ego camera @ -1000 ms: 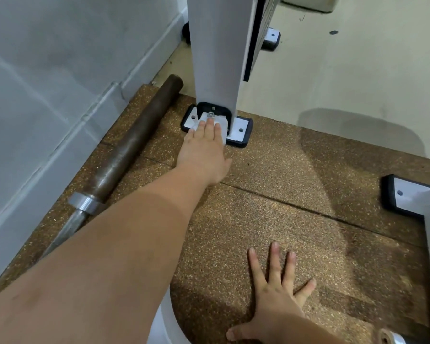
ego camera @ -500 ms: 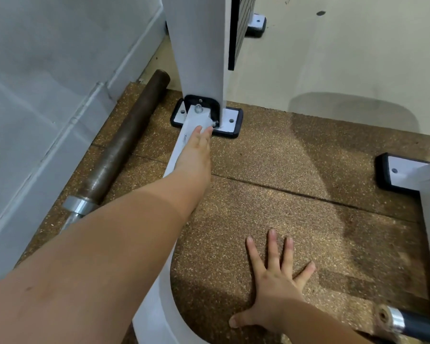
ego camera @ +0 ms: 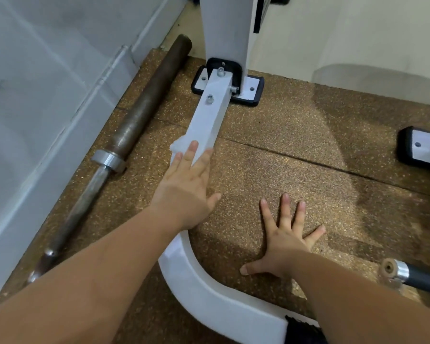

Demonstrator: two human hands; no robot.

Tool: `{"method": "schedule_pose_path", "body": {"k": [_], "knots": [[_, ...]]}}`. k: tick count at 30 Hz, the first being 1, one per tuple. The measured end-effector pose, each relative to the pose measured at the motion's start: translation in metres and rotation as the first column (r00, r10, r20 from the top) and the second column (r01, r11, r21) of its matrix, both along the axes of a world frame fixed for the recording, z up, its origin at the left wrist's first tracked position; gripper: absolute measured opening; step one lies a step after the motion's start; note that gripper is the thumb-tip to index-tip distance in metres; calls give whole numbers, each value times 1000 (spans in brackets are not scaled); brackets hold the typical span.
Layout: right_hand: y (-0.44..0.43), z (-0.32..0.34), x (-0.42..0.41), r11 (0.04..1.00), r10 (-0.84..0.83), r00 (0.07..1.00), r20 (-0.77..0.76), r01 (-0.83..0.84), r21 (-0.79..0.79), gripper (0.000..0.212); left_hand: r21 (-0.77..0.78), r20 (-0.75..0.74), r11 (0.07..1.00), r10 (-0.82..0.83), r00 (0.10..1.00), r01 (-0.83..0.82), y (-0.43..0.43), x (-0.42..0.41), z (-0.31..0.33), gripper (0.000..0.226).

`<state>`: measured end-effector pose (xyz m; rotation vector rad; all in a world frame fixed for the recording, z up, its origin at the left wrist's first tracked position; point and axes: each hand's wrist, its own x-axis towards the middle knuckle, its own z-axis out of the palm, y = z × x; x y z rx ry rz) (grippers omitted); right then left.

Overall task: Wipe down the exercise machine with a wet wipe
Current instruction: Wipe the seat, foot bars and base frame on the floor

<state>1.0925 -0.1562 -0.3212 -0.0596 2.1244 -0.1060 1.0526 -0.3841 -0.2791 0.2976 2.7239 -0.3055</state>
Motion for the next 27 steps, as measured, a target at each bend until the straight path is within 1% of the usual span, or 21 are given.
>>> {"method": "schedule_pose_path", "body": {"k": [3, 6, 11, 13, 15, 17, 18, 19, 21, 22, 24, 27], "knots": [[-1, 0, 2, 1000, -1, 1000, -23, 1, 13, 165, 113, -48, 992, 68, 997, -62, -6, 39, 0, 85], [-2, -2, 5, 1000, 12, 998, -57, -11, 15, 164, 217, -24, 959, 194, 981, -185, -5, 73, 0, 89], [-1, -2, 10, 1000, 22, 993, -114, -20, 18, 166, 309, 22, 874, 387, 922, -374, 15, 129, 1, 99], [-2, -2, 12, 999, 23, 992, -124, -20, 28, 164, 337, 41, 839, 440, 897, -427, 26, 151, 2, 99], [-1, -2, 16, 999, 16, 988, -157, -10, 36, 159, 354, 52, 814, 475, 879, -461, 38, 172, 3, 97], [2, 5, 15, 1000, -26, 980, -198, 26, -4, 140, 375, 64, 803, 476, 877, -463, 53, 190, 4, 93], [4, 8, 13, 995, -79, 974, -212, 64, -77, 127, 380, 76, 803, 467, 881, -459, 60, 199, 5, 90], [6, 15, 14, 974, -169, 960, -222, 128, -186, 113, 386, 86, 802, 461, 883, -456, 66, 208, 7, 88], [9, 31, 23, 872, -380, 906, -187, 283, -400, 94, 407, 100, 791, 458, 883, -457, 77, 223, 12, 81], [9, 40, 31, 824, -425, 887, -179, 298, -482, 87, 419, 106, 783, 461, 881, -460, 83, 229, 14, 77], [6, 56, 53, 766, -427, 884, -189, 243, -595, 66, 444, 119, 772, 452, 884, -455, 91, 236, 18, 70], [-11, 73, 83, 687, -431, 891, -146, 219, -693, 27, 482, 137, 778, 387, 912, -403, 86, 237, 25, 64]]}}
